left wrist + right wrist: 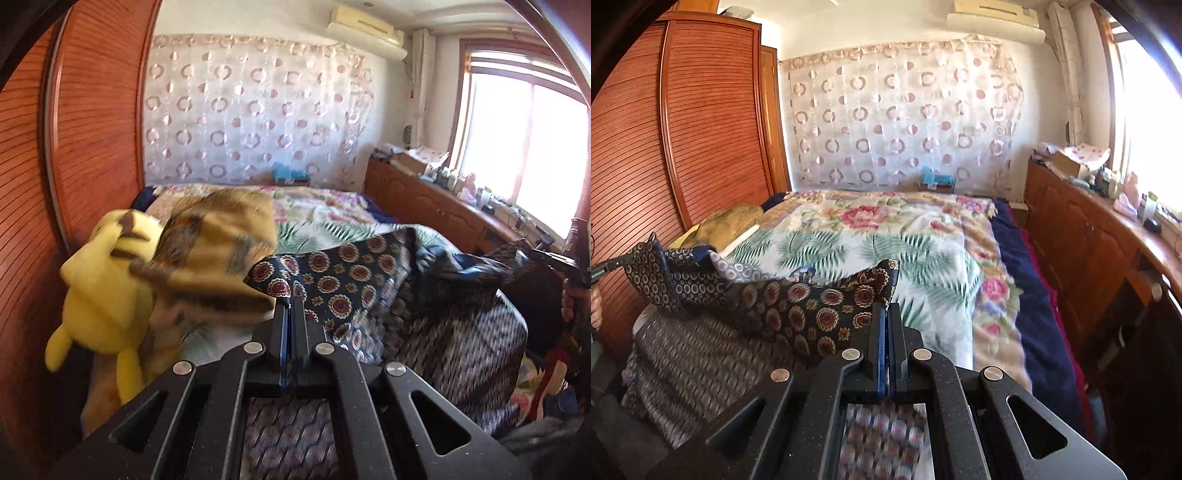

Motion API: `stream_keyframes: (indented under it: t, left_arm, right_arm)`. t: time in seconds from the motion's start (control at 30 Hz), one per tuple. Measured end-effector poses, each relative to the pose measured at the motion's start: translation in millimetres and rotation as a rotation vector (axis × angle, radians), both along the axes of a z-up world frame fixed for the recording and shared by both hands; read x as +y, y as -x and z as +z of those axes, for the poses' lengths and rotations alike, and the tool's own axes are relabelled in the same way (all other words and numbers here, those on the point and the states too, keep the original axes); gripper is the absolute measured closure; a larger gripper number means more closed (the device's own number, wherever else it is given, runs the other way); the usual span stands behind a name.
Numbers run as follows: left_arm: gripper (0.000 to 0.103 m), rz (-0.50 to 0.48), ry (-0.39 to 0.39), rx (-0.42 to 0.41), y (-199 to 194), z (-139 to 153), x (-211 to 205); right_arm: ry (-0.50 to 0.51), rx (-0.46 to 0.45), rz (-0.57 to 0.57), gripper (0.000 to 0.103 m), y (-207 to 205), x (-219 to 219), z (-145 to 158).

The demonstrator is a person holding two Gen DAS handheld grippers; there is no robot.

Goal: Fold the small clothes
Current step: 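Lift the hem with both grippers and fold it toward the collar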

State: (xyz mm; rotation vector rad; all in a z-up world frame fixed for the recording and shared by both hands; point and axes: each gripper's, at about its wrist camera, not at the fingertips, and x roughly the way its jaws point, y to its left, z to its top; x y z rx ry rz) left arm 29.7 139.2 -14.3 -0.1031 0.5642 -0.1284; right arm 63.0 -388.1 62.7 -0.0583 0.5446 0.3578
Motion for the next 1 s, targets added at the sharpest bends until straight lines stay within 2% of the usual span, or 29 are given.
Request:
stream_keyframes:
  t: [0.1, 0.3, 0.43, 0.53, 0.67, 0.7, 0.73, 0.77, 0.8, 0.87, 0.97, 1.0]
  left_arm:
    - [0.101, 0.011, -0.024, 0.018, 17.7, -3.8, 4.8]
    - [0.101, 0.03, -0.005, 0.08, 31.5, -22.9, 12.3]
    - [0.101, 0.029, -0.007, 0.117, 28.6, -34.8, 10.6]
    - [0.1, 0.037, -0.044, 0.132, 28.2, -36.6, 7.6]
    - [0.066, 0.023, -0.068, 0.091, 29.5, -23.1, 2.9]
    - [0.06, 0.014, -0.066, 0.084, 29.1, -20.1, 1.2]
    - [0.059, 0.008, -0.068, 0.078, 28.3, -17.7, 0.4]
    - [0.054, 0.004, -0.07, 0.074, 27.1, -15.5, -1.0]
    - [0.041, -0.003, -0.075, 0.066, 25.7, -13.0, -3.7]
    - [0.028, -0.009, -0.081, 0.053, 22.7, -10.7, -6.0]
    - [0.026, -0.014, -0.083, 0.052, 12.2, -11.6, -6.2]
    - [0.026, -0.012, -0.08, 0.056, 7.4, -13.2, -6.5]
  right_arm:
    - [0.012, 0.018, -0.007, 0.102, 24.1, -9.2, -3.4]
    - [0.026, 0.107, -0.017, 0.102, 52.1, -20.6, -16.0]
    - [0.028, 0.173, 0.003, 0.102, 51.3, -15.4, -26.5]
    - [0.071, 0.18, -0.022, 0.102, 38.7, -14.3, -25.0]
    - [0.062, 0.138, -0.025, 0.102, 38.7, -11.9, -8.4]
    - [0.068, 0.128, -0.029, 0.102, 40.5, -10.2, -6.2]
    - [0.068, 0.12, -0.028, 0.1, 42.3, -9.0, -4.8]
    - [0.068, 0.113, -0.023, 0.1, 42.8, -7.4, -2.9]
    - [0.069, 0.106, -0.019, 0.1, 44.2, -5.3, -2.1]
    - [0.077, 0.1, -0.013, 0.1, 45.5, 0.0, -4.9]
    - [0.093, 0.091, -0.023, 0.096, 49.7, 0.7, -6.7]
    - [0.097, 0.09, -0.035, 0.09, 48.8, -1.8, -11.1]
